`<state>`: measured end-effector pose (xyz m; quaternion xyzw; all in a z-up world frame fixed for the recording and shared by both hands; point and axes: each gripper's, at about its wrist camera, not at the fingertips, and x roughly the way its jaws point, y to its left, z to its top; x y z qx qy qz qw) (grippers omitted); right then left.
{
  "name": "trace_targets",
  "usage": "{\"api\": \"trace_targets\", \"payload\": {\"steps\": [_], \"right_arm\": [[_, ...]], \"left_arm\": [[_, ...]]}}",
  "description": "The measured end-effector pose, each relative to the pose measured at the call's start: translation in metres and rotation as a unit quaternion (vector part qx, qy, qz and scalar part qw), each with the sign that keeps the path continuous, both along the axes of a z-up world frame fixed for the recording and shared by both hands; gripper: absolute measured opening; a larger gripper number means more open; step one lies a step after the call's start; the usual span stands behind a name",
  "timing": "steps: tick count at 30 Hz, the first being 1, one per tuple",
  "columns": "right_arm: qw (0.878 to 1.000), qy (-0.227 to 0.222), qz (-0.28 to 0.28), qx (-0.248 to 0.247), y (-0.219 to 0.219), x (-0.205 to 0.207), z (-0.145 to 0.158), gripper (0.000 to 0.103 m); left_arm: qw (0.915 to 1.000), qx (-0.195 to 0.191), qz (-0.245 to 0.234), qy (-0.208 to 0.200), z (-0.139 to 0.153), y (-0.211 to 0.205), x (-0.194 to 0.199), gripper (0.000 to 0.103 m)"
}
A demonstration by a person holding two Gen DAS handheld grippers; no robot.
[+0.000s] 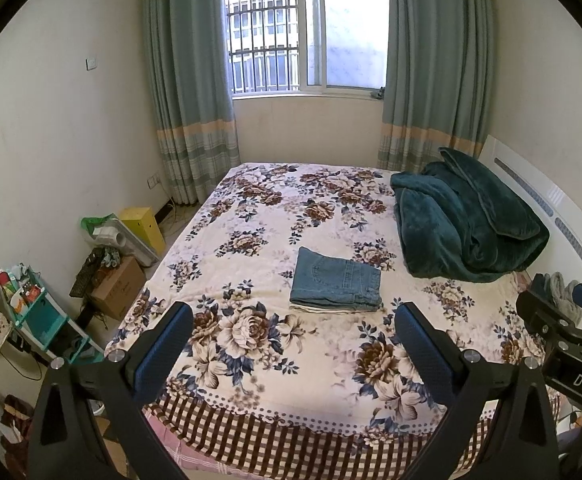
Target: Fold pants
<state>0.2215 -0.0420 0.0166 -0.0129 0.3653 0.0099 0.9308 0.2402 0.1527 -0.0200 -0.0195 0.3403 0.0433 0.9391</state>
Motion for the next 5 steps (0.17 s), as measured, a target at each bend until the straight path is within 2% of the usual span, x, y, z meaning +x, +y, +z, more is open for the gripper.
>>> {"api": "trace_targets", "payload": {"steps": [5], "right_arm": [[1.000,0.000,0.000,-0.001,0.0009,-0.0002,0.0004,0.103]], "left_arm": [[1.0000,0.000,0.000,-0.003,0.0041,0.0040,0.0034,0.103]]}}
